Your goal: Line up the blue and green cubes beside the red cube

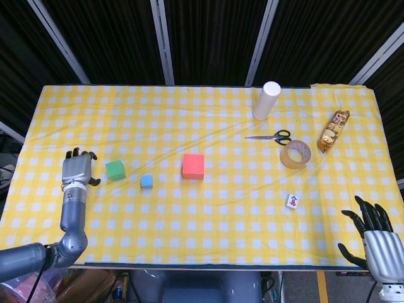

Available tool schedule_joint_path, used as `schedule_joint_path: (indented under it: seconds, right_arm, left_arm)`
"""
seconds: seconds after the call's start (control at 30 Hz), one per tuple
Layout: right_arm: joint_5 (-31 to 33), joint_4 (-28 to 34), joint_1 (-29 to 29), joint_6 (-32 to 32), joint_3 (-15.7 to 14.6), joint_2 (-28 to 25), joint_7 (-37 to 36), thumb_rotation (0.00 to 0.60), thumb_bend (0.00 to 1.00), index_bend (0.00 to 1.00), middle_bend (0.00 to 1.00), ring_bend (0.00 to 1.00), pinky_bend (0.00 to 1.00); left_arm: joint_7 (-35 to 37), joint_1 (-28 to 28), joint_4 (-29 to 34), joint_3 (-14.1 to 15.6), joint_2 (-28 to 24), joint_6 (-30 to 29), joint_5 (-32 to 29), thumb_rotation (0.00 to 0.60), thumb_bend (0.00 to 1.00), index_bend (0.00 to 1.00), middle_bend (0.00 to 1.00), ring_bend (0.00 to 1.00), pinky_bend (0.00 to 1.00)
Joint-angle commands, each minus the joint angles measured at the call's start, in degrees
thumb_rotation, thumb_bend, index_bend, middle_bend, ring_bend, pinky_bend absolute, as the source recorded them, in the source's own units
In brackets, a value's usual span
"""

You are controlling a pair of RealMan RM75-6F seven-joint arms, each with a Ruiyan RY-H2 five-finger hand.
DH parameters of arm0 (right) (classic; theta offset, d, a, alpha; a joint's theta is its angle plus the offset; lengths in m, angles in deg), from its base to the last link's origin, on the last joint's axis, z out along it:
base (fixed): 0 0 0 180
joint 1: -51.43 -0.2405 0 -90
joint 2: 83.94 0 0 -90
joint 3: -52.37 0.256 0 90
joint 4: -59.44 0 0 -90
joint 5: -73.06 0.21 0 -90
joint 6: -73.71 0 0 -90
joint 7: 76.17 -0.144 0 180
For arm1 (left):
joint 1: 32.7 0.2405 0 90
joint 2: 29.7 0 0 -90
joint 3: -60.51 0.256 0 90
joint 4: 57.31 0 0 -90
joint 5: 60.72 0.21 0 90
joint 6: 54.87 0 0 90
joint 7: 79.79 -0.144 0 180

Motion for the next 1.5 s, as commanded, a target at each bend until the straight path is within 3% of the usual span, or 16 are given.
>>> schedule_joint_path:
  seconds: [0.03,1.0,1.5]
  right_arm:
    - [0.27,-0.03,-0.21,-0.31,0.15,0.13,0.15,0.600,0.28,0.26,0.03,0.07,0.00]
    - [1.31,-0.18,-1.52,-2.19,0.60,0.86,0.68,0.600,0.28,0.26,0.03,0.07,0.00]
    - [1.06,-0.42,-1.23,-1.68,0.35,0.58,-0.30,0.600,0.28,0.26,0.03,0.07,0.00]
  left_arm:
    - [-0.21,-0.74,-1.34,0.55,1.35,0.45,0.38,0.600,0.27,0.28,0.20,0.00,0.00]
    - [-4.63,-4.57,-4.79,0.31,7.81,-2.13,-0.25,0.600,0.28,0.27,0.18,0.00,0.00]
    - [-4.73,-4.41,-7.49,0.85,10.47,-3.09,1.33,0.600,0.28,0.33,0.19,0.00,0.00]
